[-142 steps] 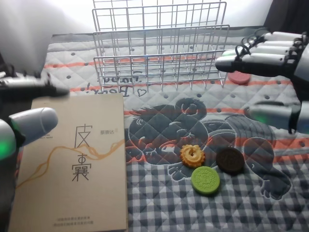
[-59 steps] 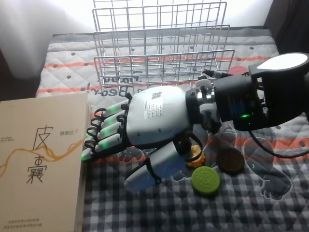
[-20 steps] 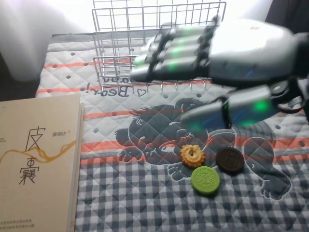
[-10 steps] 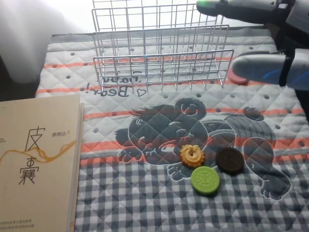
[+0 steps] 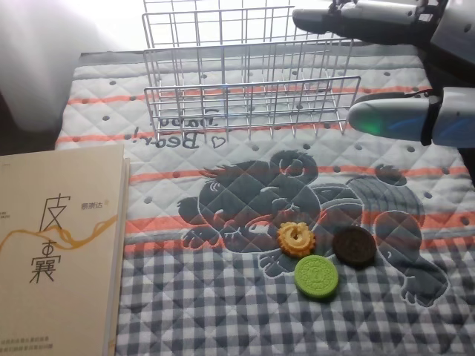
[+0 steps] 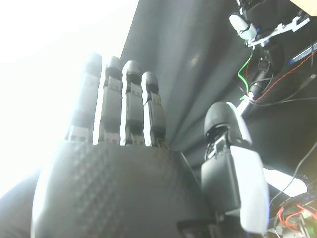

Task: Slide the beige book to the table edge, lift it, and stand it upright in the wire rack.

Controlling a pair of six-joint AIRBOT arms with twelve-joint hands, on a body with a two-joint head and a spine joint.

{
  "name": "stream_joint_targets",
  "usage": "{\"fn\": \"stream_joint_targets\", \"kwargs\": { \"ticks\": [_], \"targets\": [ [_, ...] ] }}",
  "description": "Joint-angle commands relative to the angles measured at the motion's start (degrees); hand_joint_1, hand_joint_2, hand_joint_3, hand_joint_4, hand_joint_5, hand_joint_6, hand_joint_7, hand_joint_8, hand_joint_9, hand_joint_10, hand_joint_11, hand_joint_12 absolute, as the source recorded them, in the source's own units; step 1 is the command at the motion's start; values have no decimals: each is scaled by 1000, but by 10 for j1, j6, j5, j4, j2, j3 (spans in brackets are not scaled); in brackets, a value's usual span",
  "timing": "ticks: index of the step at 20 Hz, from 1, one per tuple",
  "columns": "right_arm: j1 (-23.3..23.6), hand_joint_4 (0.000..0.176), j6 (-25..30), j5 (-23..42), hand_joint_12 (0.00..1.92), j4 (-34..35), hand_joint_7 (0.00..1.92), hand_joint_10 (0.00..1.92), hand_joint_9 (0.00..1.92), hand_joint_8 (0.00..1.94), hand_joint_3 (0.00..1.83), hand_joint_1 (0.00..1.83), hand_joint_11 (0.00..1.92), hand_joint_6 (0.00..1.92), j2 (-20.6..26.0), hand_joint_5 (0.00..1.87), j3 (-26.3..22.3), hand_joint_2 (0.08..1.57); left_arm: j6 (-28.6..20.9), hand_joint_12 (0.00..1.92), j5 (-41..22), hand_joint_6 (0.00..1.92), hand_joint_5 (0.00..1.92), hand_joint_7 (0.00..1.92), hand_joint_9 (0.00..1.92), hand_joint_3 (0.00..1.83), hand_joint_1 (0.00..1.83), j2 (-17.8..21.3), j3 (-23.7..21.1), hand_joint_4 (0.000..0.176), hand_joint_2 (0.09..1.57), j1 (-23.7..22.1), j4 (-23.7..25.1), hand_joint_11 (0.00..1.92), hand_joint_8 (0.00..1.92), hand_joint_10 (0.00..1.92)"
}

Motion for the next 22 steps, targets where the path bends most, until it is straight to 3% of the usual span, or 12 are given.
{"fn": "stream_joint_targets", "kwargs": {
  "ticks": [1,2,3,4,5,6,12,13,14,18,20,22],
  "targets": [
    [4,0,0,63,43,28,361,2,346,3,2,105,323,1,0,325,0,1300,-15,908,-27,0,0,139,265,1,254,-4,8,115,849,-6,-1,0,12,26],
    [2,0,0,63,42,28,365,4,351,5,4,106,327,0,0,321,0,1306,-19,1015,-18,0,0,215,332,0,240,-6,11,108,841,-10,9,0,13,27],
    [2,0,0,63,34,29,358,1,342,1,1,80,320,0,0,316,0,1297,-20,1370,-14,0,5,527,570,1,179,-6,11,64,869,-13,16,70,42,93],
    [1,0,0,63,30,29,351,0,335,0,1,53,322,0,0,308,0,1296,-21,1677,-11,0,0,780,686,2,135,-6,11,57,881,-13,21,83,42,424],
    [1,0,0,63,24,30,338,0,323,0,0,42,315,0,0,299,0,1295,-25,1598,-8,0,0,830,733,0,88,-6,11,53,873,-13,27,67,14,351],
    [1,0,0,63,24,30,332,0,319,0,0,41,317,0,1,298,-1,1294,-31,1469,-5,0,0,548,597,0,52,-6,11,83,796,-13,36,15,2,201],
    [-3,0,0,63,16,33,335,0,321,0,0,25,322,0,-1,303,-1,1298,-63,950,2,0,0,484,626,3,54,-7,9,79,792,-16,87,0,3,0],
    [-4,0,0,63,19,33,343,3,328,3,2,25,331,1,-1,305,-1,1303,-65,1055,6,0,0,411,575,0,39,-8,9,57,788,-20,97,0,0,2],
    [-4,0,0,63,18,34,348,3,331,4,7,42,336,1,-1,304,-1,1321,-65,1098,10,0,0,491,586,3,49,-9,9,58,815,-24,102,0,14,7],
    [-6,0,0,63,20,35,363,7,356,4,5,58,359,0,-1,304,-1,1341,-82,1095,16,0,0,307,388,9,112,-12,10,88,870,-36,133,0,0,0],
    [-7,0,0,63,17,35,366,6,357,4,6,58,355,3,-2,309,-1,1344,-82,1018,22,11,92,269,327,5,134,-15,11,62,897,-40,141,0,0,0],
    [-7,0,0,63,17,35,384,6,372,5,3,63,366,3,-3,321,0,1345,-85,994,28,9,158,292,344,0,129,-18,12,13,904,-41,144,0,6,6]
  ]
}}
